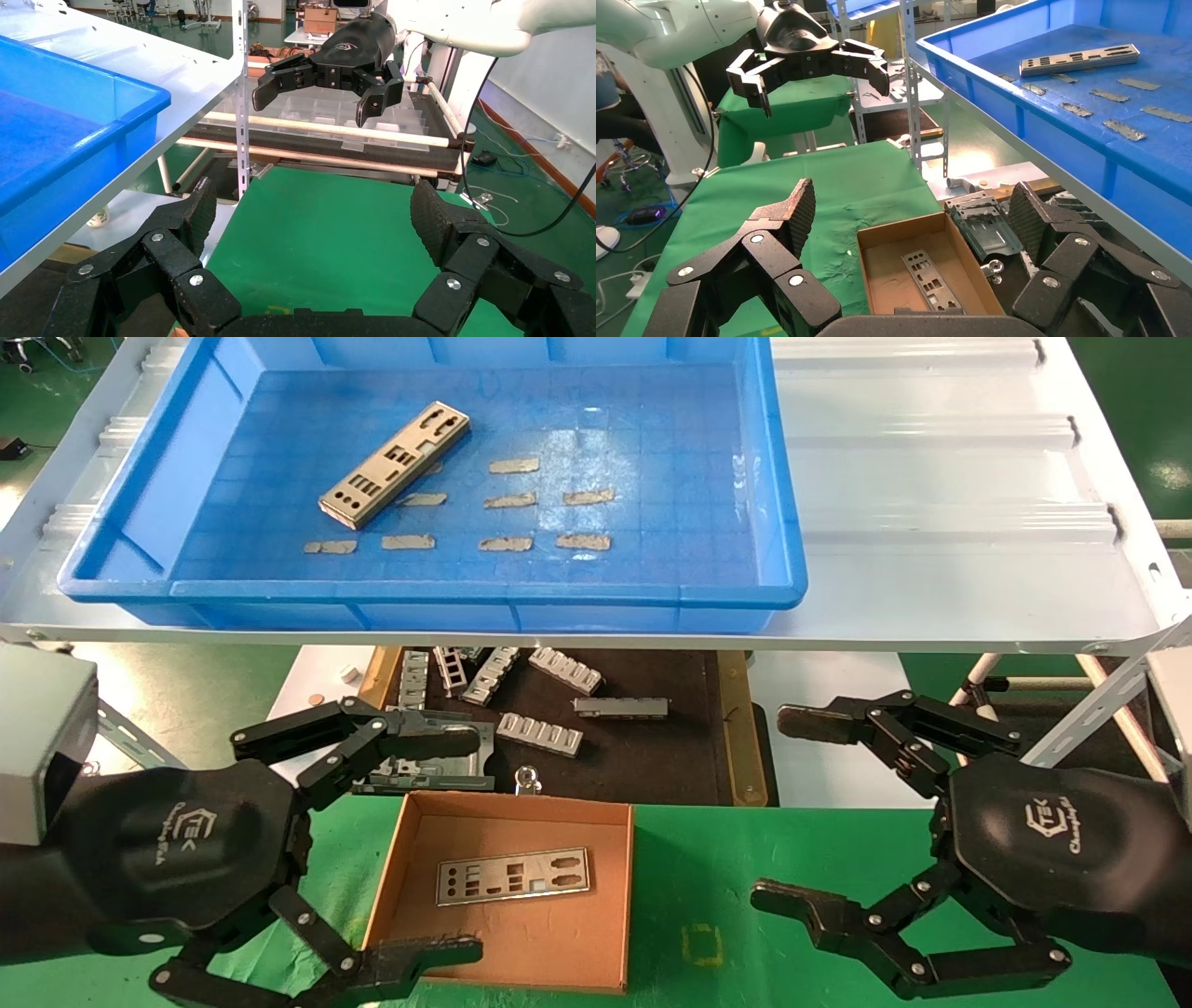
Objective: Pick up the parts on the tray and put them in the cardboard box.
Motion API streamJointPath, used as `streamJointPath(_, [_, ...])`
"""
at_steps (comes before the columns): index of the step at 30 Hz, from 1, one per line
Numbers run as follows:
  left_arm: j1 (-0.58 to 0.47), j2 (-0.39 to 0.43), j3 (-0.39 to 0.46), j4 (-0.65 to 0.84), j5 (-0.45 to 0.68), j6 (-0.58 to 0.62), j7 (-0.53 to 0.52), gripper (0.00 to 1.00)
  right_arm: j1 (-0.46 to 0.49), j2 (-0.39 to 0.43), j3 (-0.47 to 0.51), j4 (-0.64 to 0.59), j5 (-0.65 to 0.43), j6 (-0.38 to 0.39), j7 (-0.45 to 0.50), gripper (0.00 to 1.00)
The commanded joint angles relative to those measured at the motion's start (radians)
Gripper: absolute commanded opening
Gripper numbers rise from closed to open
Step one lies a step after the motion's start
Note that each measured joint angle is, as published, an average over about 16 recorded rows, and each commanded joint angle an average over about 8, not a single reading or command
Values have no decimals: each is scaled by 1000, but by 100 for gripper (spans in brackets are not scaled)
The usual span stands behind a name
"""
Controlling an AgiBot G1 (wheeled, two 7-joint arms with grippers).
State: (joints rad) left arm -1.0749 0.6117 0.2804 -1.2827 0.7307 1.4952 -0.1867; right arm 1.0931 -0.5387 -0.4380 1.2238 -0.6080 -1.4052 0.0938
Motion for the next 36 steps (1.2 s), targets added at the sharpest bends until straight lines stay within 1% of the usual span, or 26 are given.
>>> streamJointPath(1, [0,0,0,0,0,0,0,100,0,0,0,0,0,0,0,100])
streamJointPath(11, [0,0,0,0,0,0,0,100,0,0,0,0,0,0,0,100])
streamJointPath(12, [0,0,0,0,0,0,0,100,0,0,0,0,0,0,0,94])
streamJointPath(13, [0,0,0,0,0,0,0,100,0,0,0,0,0,0,0,85])
streamJointPath(19, [-2,2,-1,6,1,-9,-2,100,0,0,0,0,0,0,0,10])
streamJointPath(20, [-4,4,-1,11,3,-16,-5,100,0,0,0,0,0,0,0,4])
streamJointPath(21, [-8,7,0,17,7,-26,-8,100,0,0,0,0,0,0,0,0])
streamJointPath(25, [-50,32,4,52,40,-92,-26,100,0,0,0,0,0,0,0,0])
streamJointPath(29, [-127,79,17,105,99,-171,-30,100,0,0,0,0,0,0,0,0])
streamJointPath(32, [-196,123,32,171,153,-222,-18,100,0,0,0,0,0,0,0,0])
streamJointPath(36, [-301,188,60,298,230,-287,-4,100,0,0,0,0,0,0,0,0])
